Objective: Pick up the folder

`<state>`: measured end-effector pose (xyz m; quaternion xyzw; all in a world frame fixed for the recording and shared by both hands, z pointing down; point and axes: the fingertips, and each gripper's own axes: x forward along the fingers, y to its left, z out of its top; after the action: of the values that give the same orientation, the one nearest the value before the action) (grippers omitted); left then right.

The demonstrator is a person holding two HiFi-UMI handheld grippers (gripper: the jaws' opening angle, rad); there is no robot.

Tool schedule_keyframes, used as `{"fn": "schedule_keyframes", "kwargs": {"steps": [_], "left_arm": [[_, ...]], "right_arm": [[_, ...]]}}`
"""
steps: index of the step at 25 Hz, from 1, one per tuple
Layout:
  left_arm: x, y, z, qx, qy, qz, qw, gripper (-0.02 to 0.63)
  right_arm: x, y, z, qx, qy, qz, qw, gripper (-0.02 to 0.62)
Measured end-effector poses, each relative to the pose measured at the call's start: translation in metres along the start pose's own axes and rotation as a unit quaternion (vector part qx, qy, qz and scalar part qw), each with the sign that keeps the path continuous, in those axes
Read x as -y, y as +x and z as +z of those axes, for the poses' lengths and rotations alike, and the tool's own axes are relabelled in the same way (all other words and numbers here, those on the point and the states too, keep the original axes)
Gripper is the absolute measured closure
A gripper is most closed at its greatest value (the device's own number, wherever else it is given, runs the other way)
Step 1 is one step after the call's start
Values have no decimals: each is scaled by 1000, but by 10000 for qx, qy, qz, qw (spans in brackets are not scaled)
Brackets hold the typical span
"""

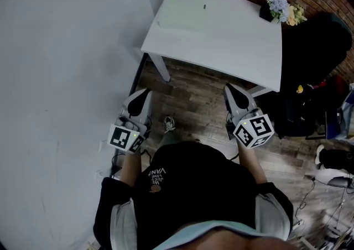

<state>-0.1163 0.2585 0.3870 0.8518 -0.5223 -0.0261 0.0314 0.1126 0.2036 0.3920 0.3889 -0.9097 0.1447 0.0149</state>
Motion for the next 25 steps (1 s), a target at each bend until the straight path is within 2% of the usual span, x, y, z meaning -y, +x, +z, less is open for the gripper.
{"fn": "schedule_keyframes", "kwargs": {"steps": [4, 15, 21, 25], "left_arm": [[-43, 18, 8, -98, -2, -99, 9999, 607], [-129, 57, 10, -167, 6, -785, 9968, 607], [-154, 76, 9, -177, -56, -1029, 9945, 607], [-155, 91, 2, -216, -127, -1095, 9937, 607]], "right_arm": [[-3, 34, 9, 60, 52, -168, 9998, 597], [-12, 113, 14, 229, 173, -736, 9969, 597], [-14, 136, 11, 253, 290, -961, 9946, 597], [-2, 141, 11, 217, 288, -1012, 9942, 597]]}}
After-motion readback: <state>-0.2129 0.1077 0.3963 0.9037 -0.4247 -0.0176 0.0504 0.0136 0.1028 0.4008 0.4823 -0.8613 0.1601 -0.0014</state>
